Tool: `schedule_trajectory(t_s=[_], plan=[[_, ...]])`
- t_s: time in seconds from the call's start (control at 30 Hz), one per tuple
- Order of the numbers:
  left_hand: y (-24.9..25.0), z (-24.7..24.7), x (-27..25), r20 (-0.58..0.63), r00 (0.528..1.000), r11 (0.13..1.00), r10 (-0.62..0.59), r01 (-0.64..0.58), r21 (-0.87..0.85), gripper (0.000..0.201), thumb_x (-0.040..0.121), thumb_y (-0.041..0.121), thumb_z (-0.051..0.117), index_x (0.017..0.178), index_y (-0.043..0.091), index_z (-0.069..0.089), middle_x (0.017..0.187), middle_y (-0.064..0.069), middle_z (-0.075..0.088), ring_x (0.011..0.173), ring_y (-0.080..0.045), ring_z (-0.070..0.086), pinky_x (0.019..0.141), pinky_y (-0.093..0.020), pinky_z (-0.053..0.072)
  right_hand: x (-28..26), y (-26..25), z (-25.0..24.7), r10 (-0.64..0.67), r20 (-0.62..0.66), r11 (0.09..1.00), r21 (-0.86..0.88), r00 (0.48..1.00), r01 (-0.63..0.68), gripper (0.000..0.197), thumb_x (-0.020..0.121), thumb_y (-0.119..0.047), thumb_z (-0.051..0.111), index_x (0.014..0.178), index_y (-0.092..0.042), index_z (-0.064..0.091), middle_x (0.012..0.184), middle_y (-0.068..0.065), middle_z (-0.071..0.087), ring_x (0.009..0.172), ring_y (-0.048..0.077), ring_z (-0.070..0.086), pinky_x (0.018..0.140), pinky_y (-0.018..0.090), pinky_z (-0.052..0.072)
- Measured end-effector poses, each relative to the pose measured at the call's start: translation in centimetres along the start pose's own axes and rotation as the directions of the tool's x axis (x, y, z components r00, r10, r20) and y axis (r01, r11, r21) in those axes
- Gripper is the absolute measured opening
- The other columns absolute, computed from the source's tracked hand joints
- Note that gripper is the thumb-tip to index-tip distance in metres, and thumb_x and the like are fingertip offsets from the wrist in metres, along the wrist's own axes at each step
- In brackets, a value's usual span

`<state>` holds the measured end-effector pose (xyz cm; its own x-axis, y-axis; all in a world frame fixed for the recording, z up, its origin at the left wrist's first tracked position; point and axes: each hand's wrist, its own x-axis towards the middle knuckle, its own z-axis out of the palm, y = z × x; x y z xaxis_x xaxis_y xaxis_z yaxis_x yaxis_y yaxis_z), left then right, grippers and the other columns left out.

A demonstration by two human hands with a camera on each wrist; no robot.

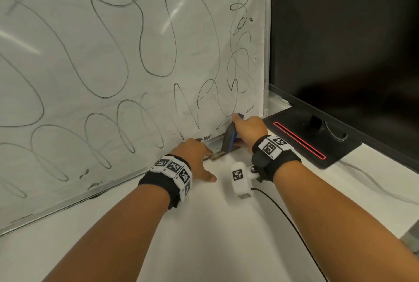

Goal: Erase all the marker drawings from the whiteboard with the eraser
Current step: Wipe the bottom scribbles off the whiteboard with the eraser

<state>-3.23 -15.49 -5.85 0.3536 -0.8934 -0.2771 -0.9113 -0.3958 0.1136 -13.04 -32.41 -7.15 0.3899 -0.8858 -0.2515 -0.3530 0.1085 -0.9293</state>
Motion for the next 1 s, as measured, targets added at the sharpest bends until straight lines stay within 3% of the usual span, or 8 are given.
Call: schedule_trajectory(t_s=[0.07, 0.23, 0.37, 0.43, 0.5, 0.67, 0.83, 1.0], plan=[[-0.7, -0.1, -0.3, -0.002, 1.000, 0.999, 0.010, -0.010, -0.039, 0.086, 0.068, 0.061, 0.082, 0.142, 0.026, 0.055, 0.134, -0.002, 0.059, 0.120, -0.022, 0.057, 0.099, -0.032, 0.049, 0.3, 0.4, 1.2, 0.013, 0.015, 0.997, 0.076, 1.000, -0.014, 0.060, 0.067, -0.061, 0.066, 0.098, -0.010, 0.060, 0.100, 0.017, 0.070, 0.093, 0.037, 0.068, 0.077, 0.050, 0.061], [-3.9, 0.4, -1.8, -0.035, 0.999, 0.993, 0.009, -0.013, -0.115, 0.070, 0.071, 0.052, 0.084, 0.130, 0.020, 0.065, 0.121, 0.002, 0.066, 0.098, -0.011, 0.057, 0.084, -0.021, 0.044, -1.4, -0.3, 4.1, -0.100, 0.079, 0.994, -0.034, 0.992, 0.103, 0.093, 0.045, -0.082, 0.057, 0.105, -0.011, 0.061, 0.095, 0.012, 0.071, 0.088, 0.031, 0.070, 0.078, 0.047, 0.061], [-4.8, 1.5, -2.6, -0.077, 0.997, 0.987, 0.031, -0.042, -0.153, 0.072, 0.075, 0.053, 0.081, 0.137, 0.021, 0.060, 0.137, 0.004, 0.060, 0.118, -0.014, 0.057, 0.103, -0.030, 0.044, -2.8, -1.2, 2.7, -0.186, 0.030, 0.970, -0.155, 0.982, 0.188, 0.063, 0.082, -0.063, 0.065, 0.109, -0.006, 0.059, 0.098, 0.011, 0.067, 0.090, 0.027, 0.065, 0.079, 0.038, 0.056], [-5.0, 1.8, -2.5, -0.079, 0.996, 0.990, 0.040, -0.050, -0.132, 0.071, 0.077, 0.055, 0.078, 0.137, 0.022, 0.060, 0.137, 0.003, 0.061, 0.123, -0.017, 0.055, 0.107, -0.035, 0.043, -1.8, -0.8, 1.6, -0.181, -0.049, 0.973, -0.156, 0.982, 0.171, 0.055, 0.088, -0.055, 0.065, 0.112, -0.006, 0.055, 0.103, 0.014, 0.065, 0.095, 0.030, 0.065, 0.083, 0.040, 0.055], [-4.9, 1.7, -2.5, -0.066, 0.997, 0.993, 0.035, -0.042, -0.112, 0.071, 0.077, 0.059, 0.077, 0.137, 0.025, 0.060, 0.137, 0.004, 0.061, 0.122, -0.017, 0.056, 0.106, -0.036, 0.044, -1.5, -0.7, 1.2, -0.204, -0.061, 0.963, -0.194, 0.977, 0.189, 0.057, 0.088, -0.056, 0.065, 0.112, -0.006, 0.055, 0.104, 0.014, 0.065, 0.096, 0.030, 0.064, 0.083, 0.041, 0.055], [-4.3, 0.8, -2.1, -0.016, 1.000, 0.997, -0.005, 0.004, -0.076, 0.075, 0.076, 0.060, 0.077, 0.140, 0.028, 0.057, 0.139, 0.004, 0.059, 0.125, -0.019, 0.053, 0.105, -0.031, 0.043, -3.1, 0.0, 2.5, -0.269, 0.097, 0.916, -0.283, 0.958, 0.286, 0.051, 0.083, -0.058, 0.071, 0.098, -0.012, 0.055, 0.091, 0.006, 0.062, 0.084, 0.022, 0.063, 0.074, 0.037, 0.057], [-3.6, 0.3, -1.5, 0.005, 0.998, 0.996, -0.066, 0.066, -0.062, 0.074, 0.067, 0.058, 0.085, 0.131, 0.025, 0.065, 0.124, -0.001, 0.064, 0.109, -0.019, 0.060, 0.094, -0.029, 0.050, -1.8, -0.7, 1.2, -0.291, -0.063, 0.935, -0.231, 0.955, 0.270, 0.053, 0.087, -0.054, 0.069, 0.107, -0.007, 0.054, 0.097, 0.009, 0.060, 0.086, 0.023, 0.059, 0.054, 0.022, 0.039], [-2.6, -0.5, -1.0, 0.029, 0.996, 0.996, -0.081, 0.082, -0.035, 0.070, 0.068, 0.048, 0.089, 0.127, 0.017, 0.068, 0.115, -0.003, 0.068, 0.102, -0.020, 0.063, 0.087, -0.027, 0.052, -3.3, 0.6, 2.5, -0.317, 0.161, 0.854, -0.380, 0.935, 0.355, 0.053, 0.078, -0.059, 0.075, 0.097, -0.014, 0.057, 0.093, 0.003, 0.059, 0.082, 0.019, 0.059, 0.062, 0.027, 0.047]])
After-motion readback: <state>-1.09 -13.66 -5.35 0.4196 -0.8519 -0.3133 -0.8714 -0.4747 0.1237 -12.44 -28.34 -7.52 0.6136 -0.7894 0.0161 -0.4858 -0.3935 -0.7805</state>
